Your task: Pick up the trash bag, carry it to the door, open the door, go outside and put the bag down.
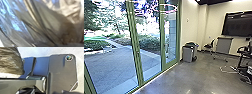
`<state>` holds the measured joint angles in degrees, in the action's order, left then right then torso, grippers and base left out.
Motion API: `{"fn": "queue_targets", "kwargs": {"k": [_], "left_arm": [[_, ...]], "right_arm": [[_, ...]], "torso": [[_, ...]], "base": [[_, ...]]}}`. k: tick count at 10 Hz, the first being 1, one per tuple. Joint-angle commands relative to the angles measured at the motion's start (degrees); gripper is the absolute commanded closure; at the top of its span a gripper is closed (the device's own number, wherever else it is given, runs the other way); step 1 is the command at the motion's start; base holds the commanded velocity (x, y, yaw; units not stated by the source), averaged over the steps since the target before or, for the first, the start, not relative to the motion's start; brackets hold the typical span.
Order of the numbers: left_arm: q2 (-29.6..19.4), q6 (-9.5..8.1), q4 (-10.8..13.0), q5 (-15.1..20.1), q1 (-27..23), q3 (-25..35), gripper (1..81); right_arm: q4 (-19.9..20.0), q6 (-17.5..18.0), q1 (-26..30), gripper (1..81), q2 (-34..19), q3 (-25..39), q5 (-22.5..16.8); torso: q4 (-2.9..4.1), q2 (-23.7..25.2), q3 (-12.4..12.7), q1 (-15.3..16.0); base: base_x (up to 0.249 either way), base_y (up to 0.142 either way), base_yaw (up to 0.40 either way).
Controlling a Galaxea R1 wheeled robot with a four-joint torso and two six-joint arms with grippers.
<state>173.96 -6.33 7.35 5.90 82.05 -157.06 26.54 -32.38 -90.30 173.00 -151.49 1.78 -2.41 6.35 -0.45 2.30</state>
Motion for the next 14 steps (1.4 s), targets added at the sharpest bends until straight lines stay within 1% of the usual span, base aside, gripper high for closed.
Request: {"fn": "queue_targets", "kwargs": {"k": [1, 11, 14], "left_arm": [[-0.01, -0.09, 0.56, 2.54, -4.14, 0.00, 81.1], [-0.02, -0.09, 0.65, 2.54, -4.14, 0.00, 81.1], [-0.01, -0.09, 0.65, 2.54, -4.14, 0.00, 81.1]], "right_arm": [[-0.35, -0.23, 2.97, 1.0, 0.18, 0.24, -3.63], [-0.35, -0.23, 3.05, 1.0, 0.18, 0.07, -3.63], [-0.35, -0.23, 2.97, 1.0, 0.09, -0.02, -3.63]], "torso": [[0.00, 0.00, 0.00, 0.00], [0.00, 0.00, 0.00, 0.00], [0.00, 0.00, 0.00, -0.02]], "base": [[0.142, 0.000, 0.000], [0.142, 0.000, 0.000], [0.143, -0.063, 0.000]]}}
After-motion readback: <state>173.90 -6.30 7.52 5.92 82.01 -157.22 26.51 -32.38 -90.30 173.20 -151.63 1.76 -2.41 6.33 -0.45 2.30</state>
